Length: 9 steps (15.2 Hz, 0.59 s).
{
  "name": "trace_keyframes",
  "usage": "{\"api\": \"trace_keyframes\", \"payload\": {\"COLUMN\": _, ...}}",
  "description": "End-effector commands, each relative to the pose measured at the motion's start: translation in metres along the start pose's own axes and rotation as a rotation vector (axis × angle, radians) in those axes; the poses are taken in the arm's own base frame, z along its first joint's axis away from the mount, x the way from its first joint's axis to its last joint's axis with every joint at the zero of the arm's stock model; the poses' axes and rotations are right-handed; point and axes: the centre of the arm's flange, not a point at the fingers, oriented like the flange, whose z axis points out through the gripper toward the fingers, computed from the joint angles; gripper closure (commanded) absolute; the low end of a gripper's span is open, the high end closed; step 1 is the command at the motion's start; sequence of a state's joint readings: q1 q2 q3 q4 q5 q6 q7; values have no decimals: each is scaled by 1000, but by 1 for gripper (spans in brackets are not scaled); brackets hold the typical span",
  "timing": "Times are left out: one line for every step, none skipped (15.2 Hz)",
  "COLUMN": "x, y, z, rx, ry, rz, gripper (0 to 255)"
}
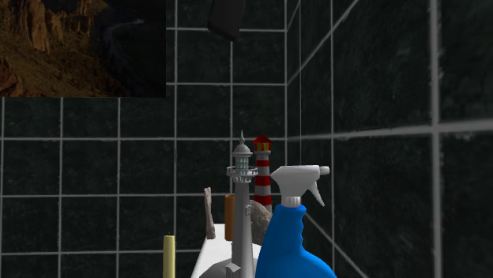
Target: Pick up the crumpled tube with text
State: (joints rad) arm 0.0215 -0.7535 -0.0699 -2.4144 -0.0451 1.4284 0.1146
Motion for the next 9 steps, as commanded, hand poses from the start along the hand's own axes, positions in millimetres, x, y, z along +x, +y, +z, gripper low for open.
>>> {"api": "trace_keyframes", "payload": {"x": 0, "y": 0, "z": 0, "rx": 0, "ry": 0, "rz": 0, "gripper": 0}}
{"api": "trace_keyframes", "payload": {"x": 1, "y": -12, "z": 4, "rx": 4, "ry": 0, "rz": 13, "gripper": 0}}
{"api": "trace_keyframes", "payload": {"x": 2, "y": -24, "z": 8, "rx": 7, "ry": 0, "rz": 27, "gripper": 0}}
{"api": "trace_keyframes", "payload": {"x": 3, "y": -36, "z": 12, "rx": 11, "ry": 0, "rz": 40, "gripper": 0}}
{"api": "trace_keyframes", "payload": {"x": 4, "y": -48, "z": 16, "rx": 15, "ry": 1, "rz": 53, "gripper": 0}}
{"api": "trace_keyframes", "payload": {"x": 6, "y": -60, "z": 20, "rx": 19, "ry": 1, "rz": 66, "gripper": 0}}
{"api": "trace_keyframes", "payload": {"x": 7, "y": -72, "z": 24, "rx": 22, "ry": 1, "rz": 80, "gripper": 0}}
{"api": "trace_keyframes", "payload": {"x": 9, "y": -84, "z": 28, "rx": 26, "ry": 1, "rz": 93, "gripper": 0}}
{"api": "trace_keyframes", "payload": {"x": 11, "y": -95, "z": 32, "rx": 30, "ry": 1, "rz": 106, "gripper": 0}}
